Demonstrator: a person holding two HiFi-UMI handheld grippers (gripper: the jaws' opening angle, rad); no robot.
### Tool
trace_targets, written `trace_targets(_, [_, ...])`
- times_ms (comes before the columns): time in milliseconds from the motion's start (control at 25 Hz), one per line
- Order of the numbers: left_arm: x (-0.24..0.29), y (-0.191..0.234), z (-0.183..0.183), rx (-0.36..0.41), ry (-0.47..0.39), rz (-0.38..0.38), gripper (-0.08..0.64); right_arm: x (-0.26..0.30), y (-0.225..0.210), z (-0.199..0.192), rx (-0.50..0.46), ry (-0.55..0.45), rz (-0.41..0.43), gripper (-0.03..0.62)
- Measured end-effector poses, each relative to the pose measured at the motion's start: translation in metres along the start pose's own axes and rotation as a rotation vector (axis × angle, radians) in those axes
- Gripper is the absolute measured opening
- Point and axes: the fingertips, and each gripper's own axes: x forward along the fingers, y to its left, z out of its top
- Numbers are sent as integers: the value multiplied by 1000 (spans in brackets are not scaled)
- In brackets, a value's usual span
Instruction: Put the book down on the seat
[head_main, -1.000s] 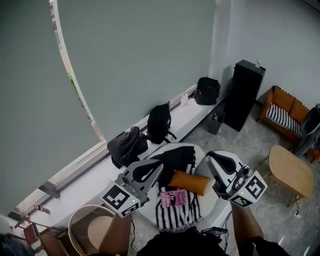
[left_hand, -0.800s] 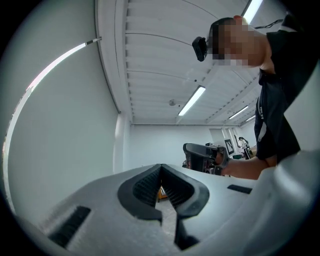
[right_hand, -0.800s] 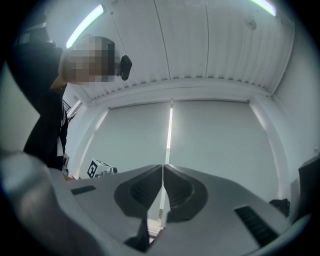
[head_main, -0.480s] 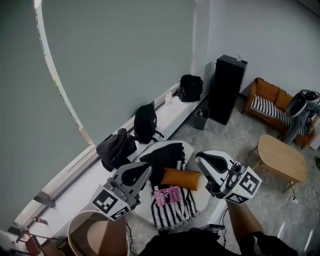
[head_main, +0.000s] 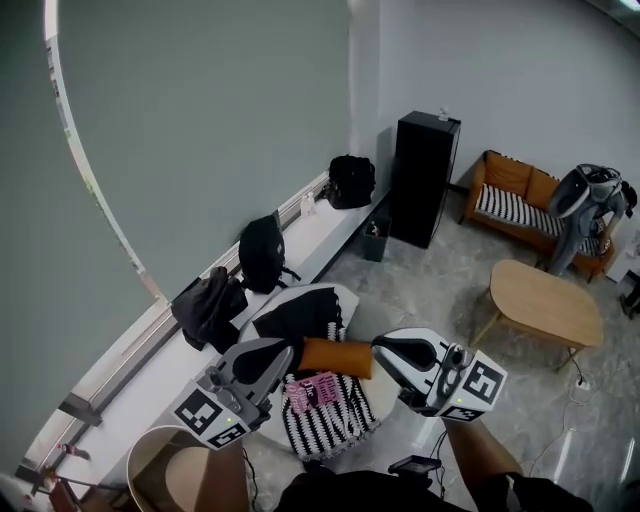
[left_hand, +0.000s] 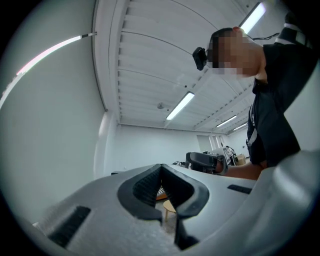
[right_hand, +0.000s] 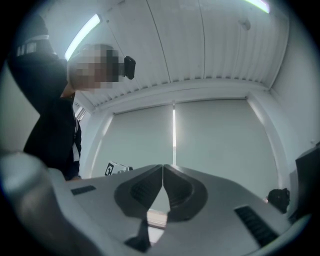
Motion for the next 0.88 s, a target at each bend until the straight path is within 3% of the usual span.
trace_targets(240, [46, -89, -21, -10, 68, -83, 23, -80, 27, 10, 48, 3, 11, 31])
trace_targets(440, [80, -168, -39, -31, 102, -170, 24, -138, 41, 13, 82, -52, -76, 31])
trace_targets(640, [97, -206, -37, -72, 106, -206, 25, -179, 47, 33, 46, -42, -130, 31])
trace_targets(880, [119, -220, -27, -91, 90, -279, 23, -195, 38, 50, 7, -27, -202, 31])
